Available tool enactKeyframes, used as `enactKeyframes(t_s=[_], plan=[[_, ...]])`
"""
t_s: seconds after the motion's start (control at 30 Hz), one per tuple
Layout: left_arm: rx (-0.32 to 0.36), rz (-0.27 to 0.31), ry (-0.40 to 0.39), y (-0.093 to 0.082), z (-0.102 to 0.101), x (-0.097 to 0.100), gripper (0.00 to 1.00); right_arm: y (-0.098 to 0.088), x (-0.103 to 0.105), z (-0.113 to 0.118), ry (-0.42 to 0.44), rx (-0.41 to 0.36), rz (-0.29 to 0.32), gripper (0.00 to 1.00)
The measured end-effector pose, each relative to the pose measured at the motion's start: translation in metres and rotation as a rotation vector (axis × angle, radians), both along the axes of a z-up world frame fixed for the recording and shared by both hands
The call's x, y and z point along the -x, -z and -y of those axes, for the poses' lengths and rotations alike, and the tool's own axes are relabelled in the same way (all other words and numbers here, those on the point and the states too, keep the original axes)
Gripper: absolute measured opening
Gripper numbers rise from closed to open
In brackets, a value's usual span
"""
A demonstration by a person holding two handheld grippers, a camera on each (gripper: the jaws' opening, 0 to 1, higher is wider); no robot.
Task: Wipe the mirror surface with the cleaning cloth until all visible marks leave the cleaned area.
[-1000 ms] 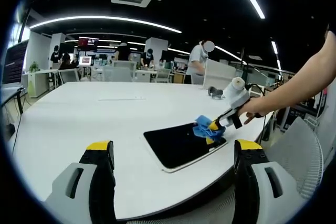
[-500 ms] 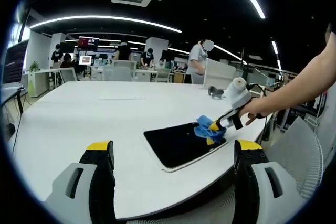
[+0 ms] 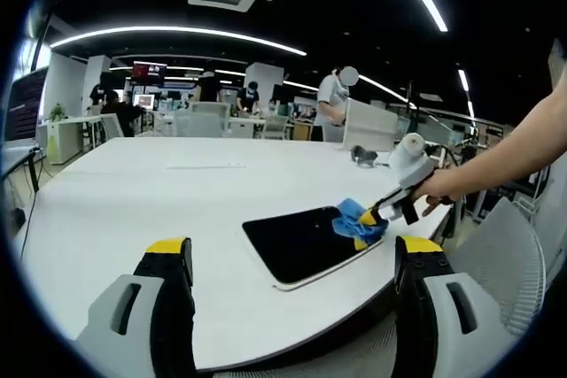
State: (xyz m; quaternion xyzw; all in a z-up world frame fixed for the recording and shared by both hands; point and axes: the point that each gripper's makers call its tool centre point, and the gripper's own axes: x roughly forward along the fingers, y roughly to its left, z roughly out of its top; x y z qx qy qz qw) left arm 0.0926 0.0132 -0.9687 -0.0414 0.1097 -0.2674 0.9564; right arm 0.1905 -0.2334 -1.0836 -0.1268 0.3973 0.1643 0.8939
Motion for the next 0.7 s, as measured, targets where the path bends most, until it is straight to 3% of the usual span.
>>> enactKeyframes(t_s=[0.7], plan=[[0.001, 0.003, 0.002, 0.000, 0.000, 0.000, 0.93, 0.000, 0.024, -0.001, -0.024, 0.035, 0.028, 0.02]])
